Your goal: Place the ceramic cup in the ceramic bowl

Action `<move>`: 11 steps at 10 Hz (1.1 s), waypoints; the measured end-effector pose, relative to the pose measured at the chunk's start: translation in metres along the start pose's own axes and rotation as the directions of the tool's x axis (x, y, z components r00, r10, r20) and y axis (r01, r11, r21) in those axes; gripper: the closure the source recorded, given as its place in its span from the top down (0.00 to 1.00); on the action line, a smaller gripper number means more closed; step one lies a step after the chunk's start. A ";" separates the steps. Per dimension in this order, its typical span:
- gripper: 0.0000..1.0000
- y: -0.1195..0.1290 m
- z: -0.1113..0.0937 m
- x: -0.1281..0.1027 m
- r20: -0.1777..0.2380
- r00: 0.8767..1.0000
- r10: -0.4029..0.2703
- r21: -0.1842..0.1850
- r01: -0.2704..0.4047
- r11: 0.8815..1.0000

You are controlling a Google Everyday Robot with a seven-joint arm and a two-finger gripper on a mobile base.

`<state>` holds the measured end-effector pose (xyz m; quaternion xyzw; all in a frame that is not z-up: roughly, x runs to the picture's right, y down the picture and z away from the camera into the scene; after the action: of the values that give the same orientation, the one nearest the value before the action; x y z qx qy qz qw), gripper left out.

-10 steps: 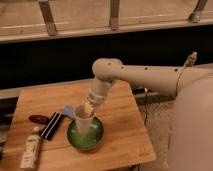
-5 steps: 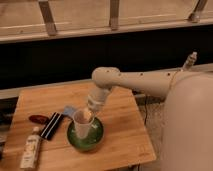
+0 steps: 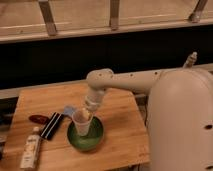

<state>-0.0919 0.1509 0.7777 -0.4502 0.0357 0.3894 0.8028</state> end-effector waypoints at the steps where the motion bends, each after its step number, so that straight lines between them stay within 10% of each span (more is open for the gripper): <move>1: 0.00 -0.006 -0.001 0.001 0.009 1.000 0.013 0.009 -0.013 1.000; 3: 0.05 -0.017 -0.002 0.006 0.029 0.999 0.036 0.011 -0.037 0.999; 11: 0.80 -0.017 -0.005 0.019 0.071 0.997 0.042 -0.059 -0.037 0.998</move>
<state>-0.0665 0.1539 0.7788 -0.4579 0.0042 0.4221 0.7824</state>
